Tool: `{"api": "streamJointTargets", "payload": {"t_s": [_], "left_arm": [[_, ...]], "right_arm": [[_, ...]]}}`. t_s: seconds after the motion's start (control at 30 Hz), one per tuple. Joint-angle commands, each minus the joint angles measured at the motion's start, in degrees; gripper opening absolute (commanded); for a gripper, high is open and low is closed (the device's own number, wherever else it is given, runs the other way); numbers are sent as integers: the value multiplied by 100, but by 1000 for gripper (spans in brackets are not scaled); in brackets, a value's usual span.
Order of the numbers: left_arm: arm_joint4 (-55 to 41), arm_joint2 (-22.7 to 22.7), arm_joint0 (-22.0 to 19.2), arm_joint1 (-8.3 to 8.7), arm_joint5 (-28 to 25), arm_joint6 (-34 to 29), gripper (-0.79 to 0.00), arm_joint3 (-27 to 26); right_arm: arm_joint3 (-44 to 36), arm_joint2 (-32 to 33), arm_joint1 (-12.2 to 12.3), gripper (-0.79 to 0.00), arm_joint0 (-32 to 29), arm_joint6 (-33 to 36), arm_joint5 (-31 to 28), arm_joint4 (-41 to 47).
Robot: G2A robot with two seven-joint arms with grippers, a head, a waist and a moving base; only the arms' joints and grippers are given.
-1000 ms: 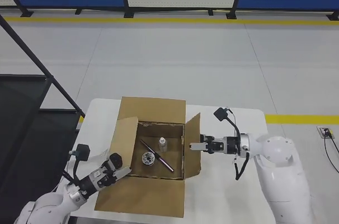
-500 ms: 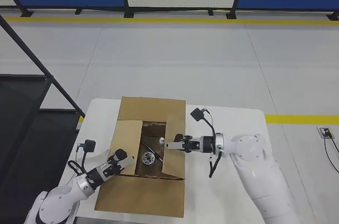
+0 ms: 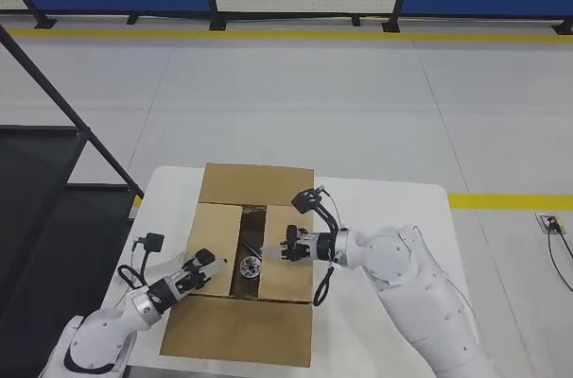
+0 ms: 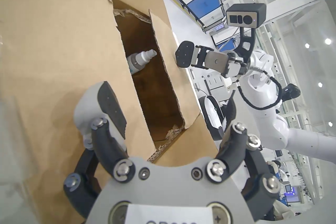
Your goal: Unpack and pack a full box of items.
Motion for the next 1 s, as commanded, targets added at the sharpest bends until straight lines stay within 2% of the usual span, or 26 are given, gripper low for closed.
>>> {"api": "streamJointTargets", "payload": {"t_s": [0.0, 0.33, 0.6, 0.8, 0.97], "left_arm": [[-8, 26, -19, 2, 11, 13, 0, 16], [-47, 81, -78, 24, 66, 63, 0, 117], [-216, 33, 17, 50, 21, 73, 0, -18], [-482, -442, 382, 115, -194, 88, 0, -515], [-744, -1165, 951, 190, -477, 14, 0, -913]], "right_arm": [[-22, -54, 2, 0, -4, -29, 46, -98], [17, -333, -8, 0, 88, -66, 308, -398], [187, -408, -17, 0, 216, 0, 294, -214], [35, -279, 24, 0, 178, -12, 135, 28], [-178, -105, 76, 0, 122, 50, -3, 317]]}}
